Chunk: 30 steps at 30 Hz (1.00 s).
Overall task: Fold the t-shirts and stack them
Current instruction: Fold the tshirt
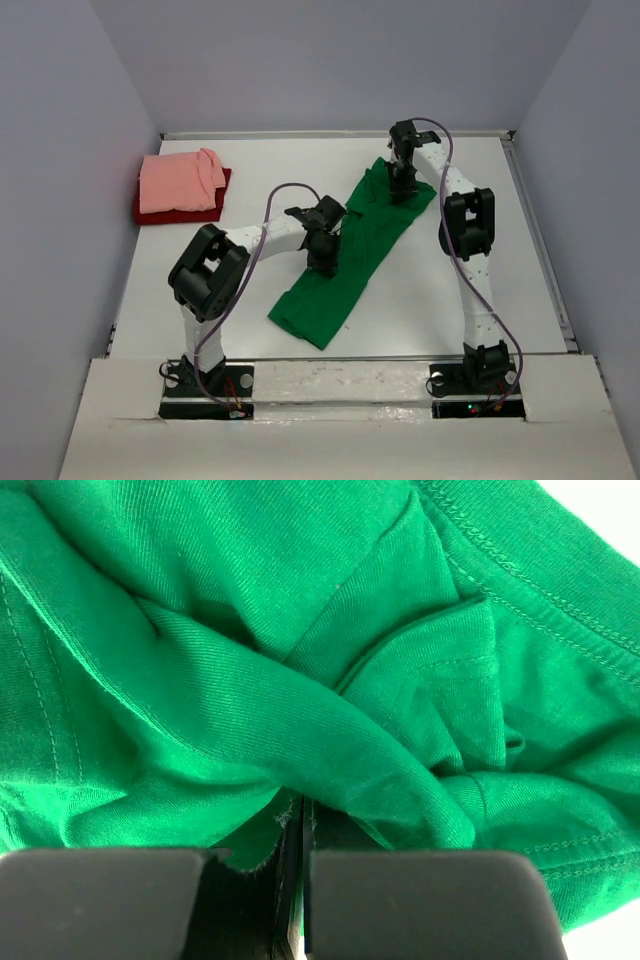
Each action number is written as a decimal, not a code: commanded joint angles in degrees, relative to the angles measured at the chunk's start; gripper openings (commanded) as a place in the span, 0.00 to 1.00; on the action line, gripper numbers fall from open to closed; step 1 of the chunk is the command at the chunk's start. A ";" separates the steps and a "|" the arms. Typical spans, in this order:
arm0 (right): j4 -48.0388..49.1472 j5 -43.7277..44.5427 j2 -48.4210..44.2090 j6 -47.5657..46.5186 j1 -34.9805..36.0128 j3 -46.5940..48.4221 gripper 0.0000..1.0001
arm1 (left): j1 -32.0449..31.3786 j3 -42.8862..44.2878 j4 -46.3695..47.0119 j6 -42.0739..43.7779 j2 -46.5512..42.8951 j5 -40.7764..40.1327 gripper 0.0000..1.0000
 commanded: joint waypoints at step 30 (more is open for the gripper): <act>1.07 0.88 -14.25 -1.77 4.68 -2.55 0.00 | -3.73 14.81 -11.49 0.03 -2.69 -14.85 0.00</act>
